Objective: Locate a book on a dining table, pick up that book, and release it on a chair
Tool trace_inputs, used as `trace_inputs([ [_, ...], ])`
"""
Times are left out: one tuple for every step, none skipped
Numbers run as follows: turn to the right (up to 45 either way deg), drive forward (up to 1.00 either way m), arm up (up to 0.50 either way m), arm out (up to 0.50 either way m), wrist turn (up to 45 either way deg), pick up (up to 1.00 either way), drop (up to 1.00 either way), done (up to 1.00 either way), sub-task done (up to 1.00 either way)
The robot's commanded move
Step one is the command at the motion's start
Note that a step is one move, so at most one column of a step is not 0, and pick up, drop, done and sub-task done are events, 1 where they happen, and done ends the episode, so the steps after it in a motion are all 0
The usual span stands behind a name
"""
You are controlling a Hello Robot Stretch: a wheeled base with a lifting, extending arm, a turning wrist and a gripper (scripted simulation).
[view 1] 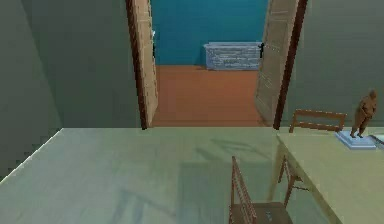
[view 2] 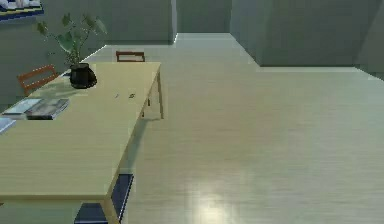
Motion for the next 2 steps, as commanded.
trace_inputs([
  [-36.0,0.0,0.0,0.0,0.0,0.0,0.0,0.0,0.0],
  [33.0,0.0,0.0,0.0,0.0,0.0,0.0,0.0,0.0],
])
